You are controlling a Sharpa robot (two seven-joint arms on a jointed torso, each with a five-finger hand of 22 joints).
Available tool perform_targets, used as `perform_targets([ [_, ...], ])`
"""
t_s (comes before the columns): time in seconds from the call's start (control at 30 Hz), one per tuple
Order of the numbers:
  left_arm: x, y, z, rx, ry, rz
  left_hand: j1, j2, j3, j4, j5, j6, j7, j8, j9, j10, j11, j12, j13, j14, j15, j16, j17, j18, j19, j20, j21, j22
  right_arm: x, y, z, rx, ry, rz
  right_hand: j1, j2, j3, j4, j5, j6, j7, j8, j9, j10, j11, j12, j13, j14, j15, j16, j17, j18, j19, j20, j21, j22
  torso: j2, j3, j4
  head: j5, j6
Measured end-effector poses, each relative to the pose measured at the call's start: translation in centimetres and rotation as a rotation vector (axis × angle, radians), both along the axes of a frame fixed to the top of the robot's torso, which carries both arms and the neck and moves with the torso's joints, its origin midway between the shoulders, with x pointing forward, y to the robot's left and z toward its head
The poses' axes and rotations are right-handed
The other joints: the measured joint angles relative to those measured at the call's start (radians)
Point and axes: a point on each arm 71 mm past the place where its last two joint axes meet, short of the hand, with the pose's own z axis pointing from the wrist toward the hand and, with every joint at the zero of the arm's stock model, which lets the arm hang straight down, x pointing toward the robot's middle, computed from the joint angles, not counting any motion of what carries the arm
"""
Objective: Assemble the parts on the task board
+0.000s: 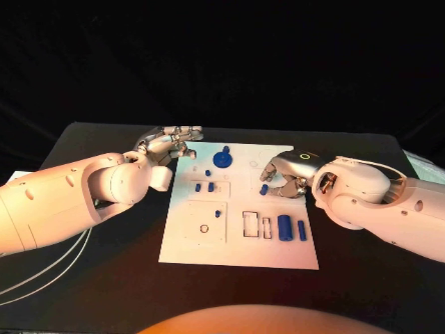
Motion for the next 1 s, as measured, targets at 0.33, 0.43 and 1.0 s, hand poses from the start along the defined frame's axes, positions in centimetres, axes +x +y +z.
perform_targets([
  [0.33, 0.0, 0.0, 0.0, 0.000, 0.001, -0.001, 0.000, 0.000, 0.000, 0.000, 0.000, 0.000, 0.000, 0.000, 0.000, 0.000, 0.000, 0.000, 0.000, 0.000, 0.000, 0.000, 0.000, 0.000, 0.000, 0.000, 0.000, 0.000, 0.1, 0.8, -0.9, -0.021, 0.025, 0.018, 0.006, 0.025, 0.024, 0.012, -0.003, 0.040, -0.004, 0.006, 0.004, 0.071, -0.011, 0.016, 0.000, -0.004, -0.004, -0.010, -0.006, 0.000, 0.020, -0.010, 0.013, 0.027, -0.001, -0.0005, 0.0009, -0.001, -0.003],
  [0.43, 0.0, 0.0, 0.0, 0.000, 0.001, -0.001, 0.000, 0.000, 0.000, 0.000, 0.000, 0.000, 0.000, 0.000, 0.000, 0.000, 0.000, 0.000, 0.000, 0.000, 0.000, 0.000, 0.000, 0.000, 0.000, 0.000, 0.000, 0.000, 0.3, 0.9, -0.9, -0.023, 0.025, 0.017, 0.012, 0.037, 0.040, 0.011, -0.019, 0.062, -0.006, 0.008, 0.008, 0.096, -0.015, 0.016, -0.001, -0.001, -0.008, 0.003, 0.007, 0.000, 0.031, -0.015, 0.027, 0.048, -0.001, -0.0005, 0.0005, -0.001, -0.003],
  [1.0, 0.0, 0.0, 0.0, -0.001, 0.002, -0.003, 0.000, 0.000, 0.000, 0.000, 0.000, 0.000, 0.000, 0.000, 0.000, 0.000, 0.000, 0.000, 0.000, 0.000, 0.000, 0.000, 0.000, 0.000, 0.000, 0.000, 0.000, 0.000, 0.3, 1.3, -1.2, -0.013, -0.015, 0.020, 0.034, 0.063, 0.111, -0.017, -0.055, 0.120, -0.017, 0.031, 0.017, 0.152, -0.012, 0.007, 0.000, -0.003, -0.026, 0.037, 0.044, 0.000, 0.056, -0.031, 0.066, 0.110, -0.001, -0.0002, 0.0003, -0.002, -0.005],
])
